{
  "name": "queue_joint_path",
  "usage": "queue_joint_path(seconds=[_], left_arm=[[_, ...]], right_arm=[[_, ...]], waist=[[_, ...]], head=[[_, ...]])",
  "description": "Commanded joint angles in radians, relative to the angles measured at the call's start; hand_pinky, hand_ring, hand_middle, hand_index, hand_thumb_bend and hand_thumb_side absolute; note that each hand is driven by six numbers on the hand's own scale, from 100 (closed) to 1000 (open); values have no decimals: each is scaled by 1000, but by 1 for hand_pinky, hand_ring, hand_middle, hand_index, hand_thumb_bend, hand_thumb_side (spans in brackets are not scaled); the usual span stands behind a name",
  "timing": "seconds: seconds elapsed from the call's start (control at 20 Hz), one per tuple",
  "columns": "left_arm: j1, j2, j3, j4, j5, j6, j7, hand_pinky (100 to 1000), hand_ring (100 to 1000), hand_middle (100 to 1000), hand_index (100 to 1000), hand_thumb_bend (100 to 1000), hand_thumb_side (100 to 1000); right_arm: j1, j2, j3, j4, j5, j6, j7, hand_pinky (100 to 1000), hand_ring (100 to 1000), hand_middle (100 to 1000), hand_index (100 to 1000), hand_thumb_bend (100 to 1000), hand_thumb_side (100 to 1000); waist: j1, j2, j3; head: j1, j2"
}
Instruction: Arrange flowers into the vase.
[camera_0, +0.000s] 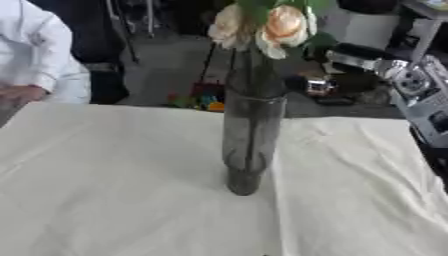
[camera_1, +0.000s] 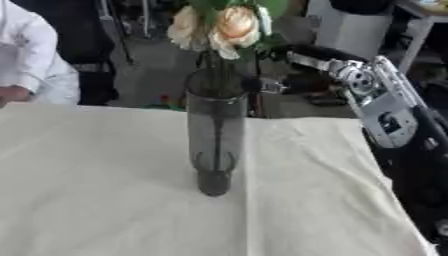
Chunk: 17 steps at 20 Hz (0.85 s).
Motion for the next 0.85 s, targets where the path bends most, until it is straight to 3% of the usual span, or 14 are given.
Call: queue_joint_path(seconds=[0.05, 0.85], left_arm=[[-10, 21, 6, -18, -7, 0, 4, 906, 1000, 913, 1000, 117, 1000], [-6, 26, 12, -18, -12, 0, 10, 906, 1000, 914, 1000, 118, 1000]], right_arm=[[-2, -54, -16, -34, -12, 3, -7, 1000, 1000, 984, 1000, 713, 981], [115, -158, -66, -189, -71, 30, -52, 1000, 1000, 975, 1000, 698, 1000]], waist=[[9, -27, -3], [25, -27, -16]], head=[[5, -7], [15, 8]])
